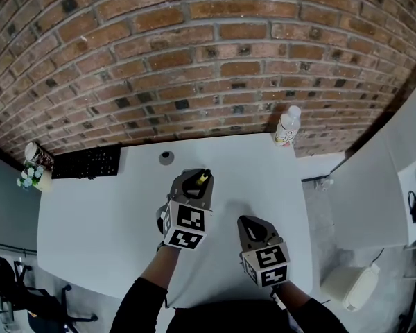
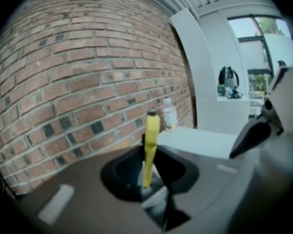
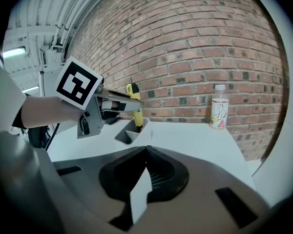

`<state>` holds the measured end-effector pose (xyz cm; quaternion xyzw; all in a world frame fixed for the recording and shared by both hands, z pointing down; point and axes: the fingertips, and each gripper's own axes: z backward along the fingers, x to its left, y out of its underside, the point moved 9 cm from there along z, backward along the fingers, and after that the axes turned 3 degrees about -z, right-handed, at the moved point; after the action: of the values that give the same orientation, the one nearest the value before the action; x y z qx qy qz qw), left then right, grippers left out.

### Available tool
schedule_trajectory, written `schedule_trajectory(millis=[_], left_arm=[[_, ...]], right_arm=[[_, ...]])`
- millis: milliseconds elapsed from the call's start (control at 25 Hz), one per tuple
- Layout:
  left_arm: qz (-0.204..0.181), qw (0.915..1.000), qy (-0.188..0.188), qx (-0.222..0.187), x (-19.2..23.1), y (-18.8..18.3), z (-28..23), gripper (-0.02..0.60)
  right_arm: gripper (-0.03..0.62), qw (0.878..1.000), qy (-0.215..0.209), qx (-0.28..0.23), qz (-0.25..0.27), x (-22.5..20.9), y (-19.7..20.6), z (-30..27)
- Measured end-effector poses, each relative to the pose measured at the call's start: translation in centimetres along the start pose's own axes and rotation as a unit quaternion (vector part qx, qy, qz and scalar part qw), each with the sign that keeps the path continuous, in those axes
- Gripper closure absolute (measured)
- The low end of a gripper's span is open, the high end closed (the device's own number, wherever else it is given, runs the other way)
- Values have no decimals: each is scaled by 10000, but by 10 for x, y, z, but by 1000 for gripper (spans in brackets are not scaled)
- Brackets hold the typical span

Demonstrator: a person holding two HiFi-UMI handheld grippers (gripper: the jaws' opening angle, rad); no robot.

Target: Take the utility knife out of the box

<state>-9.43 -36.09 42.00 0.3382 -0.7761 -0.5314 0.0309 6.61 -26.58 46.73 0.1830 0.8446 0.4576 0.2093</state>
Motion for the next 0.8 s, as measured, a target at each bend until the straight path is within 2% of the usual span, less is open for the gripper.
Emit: schedule_trajectory(millis=[440,800], left_arm=[[178,9988,-275,-365,2,-17,30,508],[589,9956,-431,-585,4,-17,64,508]], right_arm=[[586,9995,14,-239,186,6,-14,11],[586,9984,19,-446,358,20,-23,24]])
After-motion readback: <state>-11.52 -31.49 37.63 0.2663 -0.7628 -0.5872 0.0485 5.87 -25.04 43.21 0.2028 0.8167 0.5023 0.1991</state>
